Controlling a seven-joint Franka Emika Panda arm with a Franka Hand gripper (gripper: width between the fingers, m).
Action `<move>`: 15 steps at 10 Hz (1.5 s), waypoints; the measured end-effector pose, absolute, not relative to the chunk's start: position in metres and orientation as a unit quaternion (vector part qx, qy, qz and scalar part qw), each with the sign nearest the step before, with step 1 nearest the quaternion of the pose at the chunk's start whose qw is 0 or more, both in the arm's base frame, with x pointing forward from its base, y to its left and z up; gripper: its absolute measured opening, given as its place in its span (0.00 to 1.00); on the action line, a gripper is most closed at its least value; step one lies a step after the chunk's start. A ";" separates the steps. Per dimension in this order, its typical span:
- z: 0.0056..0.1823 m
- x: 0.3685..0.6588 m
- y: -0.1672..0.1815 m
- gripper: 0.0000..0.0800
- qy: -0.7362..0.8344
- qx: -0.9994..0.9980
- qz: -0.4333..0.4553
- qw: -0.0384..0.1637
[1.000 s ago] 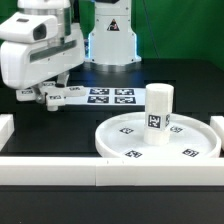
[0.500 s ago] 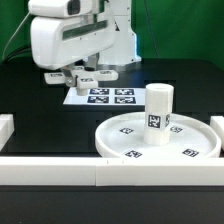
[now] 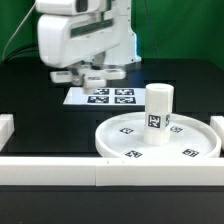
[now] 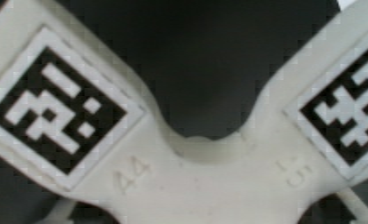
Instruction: Assemble round table
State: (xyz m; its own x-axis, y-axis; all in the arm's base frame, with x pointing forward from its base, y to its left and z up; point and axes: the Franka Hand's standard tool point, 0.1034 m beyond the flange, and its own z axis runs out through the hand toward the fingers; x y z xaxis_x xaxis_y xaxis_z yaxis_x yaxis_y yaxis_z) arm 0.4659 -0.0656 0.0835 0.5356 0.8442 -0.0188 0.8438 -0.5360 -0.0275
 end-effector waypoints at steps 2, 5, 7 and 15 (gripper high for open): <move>0.108 0.482 -0.007 0.56 -0.474 -0.880 0.016 0.010; 0.116 0.494 0.019 0.56 -0.462 -0.887 0.011 0.010; 0.115 0.494 0.018 0.56 -0.464 -0.886 0.012 0.010; 0.139 0.563 0.022 0.56 -0.529 -0.848 0.010 0.018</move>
Offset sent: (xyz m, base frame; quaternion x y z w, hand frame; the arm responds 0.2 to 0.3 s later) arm 0.0239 0.0629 0.0246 0.0044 0.0063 0.0859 0.9963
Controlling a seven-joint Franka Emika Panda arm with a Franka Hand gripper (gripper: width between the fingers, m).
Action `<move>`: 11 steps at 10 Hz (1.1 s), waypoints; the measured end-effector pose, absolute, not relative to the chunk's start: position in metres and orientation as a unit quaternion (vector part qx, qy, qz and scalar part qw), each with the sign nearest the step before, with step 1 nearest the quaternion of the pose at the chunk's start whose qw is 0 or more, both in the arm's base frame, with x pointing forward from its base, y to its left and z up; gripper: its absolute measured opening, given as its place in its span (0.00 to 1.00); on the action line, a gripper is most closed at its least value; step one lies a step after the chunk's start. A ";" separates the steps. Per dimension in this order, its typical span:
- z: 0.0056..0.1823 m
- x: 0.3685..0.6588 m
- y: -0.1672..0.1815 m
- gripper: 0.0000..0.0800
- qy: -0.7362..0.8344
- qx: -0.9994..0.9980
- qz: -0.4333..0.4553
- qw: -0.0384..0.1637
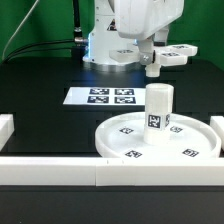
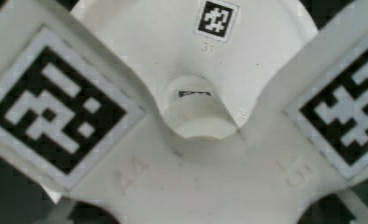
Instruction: Assemble round table
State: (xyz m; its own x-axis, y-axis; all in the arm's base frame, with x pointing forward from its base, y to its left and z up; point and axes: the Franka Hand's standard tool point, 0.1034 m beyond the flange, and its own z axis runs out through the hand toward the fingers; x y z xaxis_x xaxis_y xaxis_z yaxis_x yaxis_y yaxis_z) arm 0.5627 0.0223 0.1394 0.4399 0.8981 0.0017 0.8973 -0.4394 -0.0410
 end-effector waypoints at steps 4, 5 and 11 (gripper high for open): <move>0.128 0.566 0.031 0.56 -0.553 -0.833 -0.008 0.000; 0.126 0.565 0.032 0.56 -0.554 -0.833 -0.006 0.001; 0.115 0.556 0.034 0.56 -0.545 -0.839 0.003 0.008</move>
Offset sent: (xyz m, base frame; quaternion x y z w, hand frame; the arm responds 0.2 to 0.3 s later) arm 0.0089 0.0083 -0.0081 -0.0326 -0.0034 -0.0532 0.9980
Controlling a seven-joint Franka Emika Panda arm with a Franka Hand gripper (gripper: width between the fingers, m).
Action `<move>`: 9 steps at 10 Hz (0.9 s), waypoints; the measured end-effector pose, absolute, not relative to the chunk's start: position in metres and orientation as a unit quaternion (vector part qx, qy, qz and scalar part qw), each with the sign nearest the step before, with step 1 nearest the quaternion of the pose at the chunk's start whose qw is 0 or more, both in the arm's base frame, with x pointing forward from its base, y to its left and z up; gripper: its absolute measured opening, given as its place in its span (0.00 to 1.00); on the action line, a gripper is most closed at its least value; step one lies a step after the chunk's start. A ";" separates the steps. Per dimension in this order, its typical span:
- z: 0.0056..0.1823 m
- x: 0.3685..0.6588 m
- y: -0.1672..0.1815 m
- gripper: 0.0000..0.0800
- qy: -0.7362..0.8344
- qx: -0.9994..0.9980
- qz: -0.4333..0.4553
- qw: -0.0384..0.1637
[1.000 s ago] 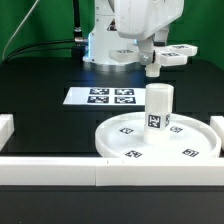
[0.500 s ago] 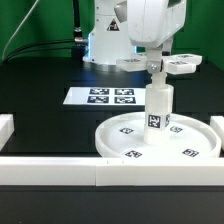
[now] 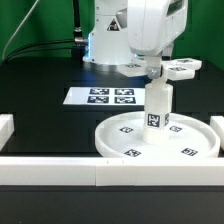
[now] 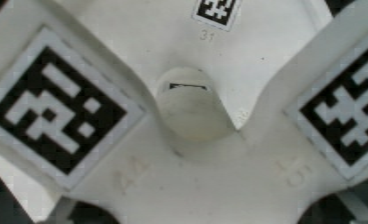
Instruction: Assemble round table
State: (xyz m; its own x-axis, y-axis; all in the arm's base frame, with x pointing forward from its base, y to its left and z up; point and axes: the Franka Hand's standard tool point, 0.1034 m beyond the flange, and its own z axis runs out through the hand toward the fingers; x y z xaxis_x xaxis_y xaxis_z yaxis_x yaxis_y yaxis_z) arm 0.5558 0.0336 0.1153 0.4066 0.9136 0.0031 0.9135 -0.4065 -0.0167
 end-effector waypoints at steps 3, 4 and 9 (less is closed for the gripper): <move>0.114 0.556 0.033 0.56 -0.544 -0.839 0.004 0.008; 0.109 0.554 0.033 0.56 -0.544 -0.839 0.008 0.011; 0.106 0.555 0.033 0.56 -0.544 -0.839 0.007 0.011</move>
Offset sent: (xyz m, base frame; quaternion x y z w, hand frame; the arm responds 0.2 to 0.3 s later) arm 0.0034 0.0026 -0.0110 0.0109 0.0049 -0.0115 0.9999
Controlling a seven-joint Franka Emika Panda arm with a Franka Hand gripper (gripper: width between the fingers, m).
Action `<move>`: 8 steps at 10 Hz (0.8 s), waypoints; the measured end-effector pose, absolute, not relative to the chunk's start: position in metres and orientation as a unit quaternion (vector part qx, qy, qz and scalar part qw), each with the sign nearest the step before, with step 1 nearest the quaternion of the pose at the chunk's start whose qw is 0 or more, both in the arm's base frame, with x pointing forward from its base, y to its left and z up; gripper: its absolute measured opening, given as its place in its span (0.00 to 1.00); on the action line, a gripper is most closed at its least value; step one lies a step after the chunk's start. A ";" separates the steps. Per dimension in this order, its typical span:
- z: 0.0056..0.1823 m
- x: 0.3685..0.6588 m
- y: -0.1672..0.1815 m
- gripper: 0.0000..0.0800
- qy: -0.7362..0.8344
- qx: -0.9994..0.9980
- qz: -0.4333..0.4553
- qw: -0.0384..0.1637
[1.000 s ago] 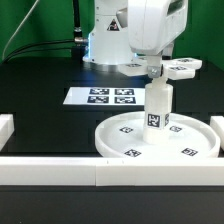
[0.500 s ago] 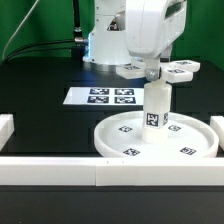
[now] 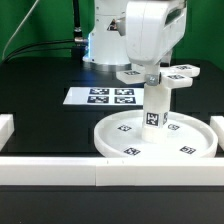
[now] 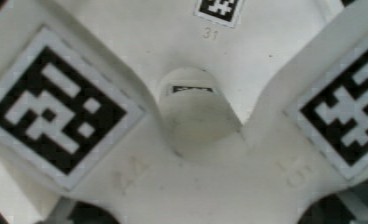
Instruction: Assemble round table
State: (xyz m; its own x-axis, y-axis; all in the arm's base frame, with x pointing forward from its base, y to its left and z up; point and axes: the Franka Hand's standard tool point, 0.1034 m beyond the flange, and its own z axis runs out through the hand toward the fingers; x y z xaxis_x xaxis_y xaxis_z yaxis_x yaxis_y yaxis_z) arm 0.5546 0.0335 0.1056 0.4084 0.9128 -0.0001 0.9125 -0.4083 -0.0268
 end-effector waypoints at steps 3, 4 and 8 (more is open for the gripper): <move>0.106 0.555 0.033 0.56 -0.544 -0.839 0.007 0.011; 0.106 0.555 0.033 0.56 -0.544 -0.839 0.007 0.011; 0.106 0.555 0.033 0.56 -0.534 -0.846 0.007 0.011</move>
Offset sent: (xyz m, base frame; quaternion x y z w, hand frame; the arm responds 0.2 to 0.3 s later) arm 0.0000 0.0000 0.0000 0.0000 0.0000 0.0000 1.0000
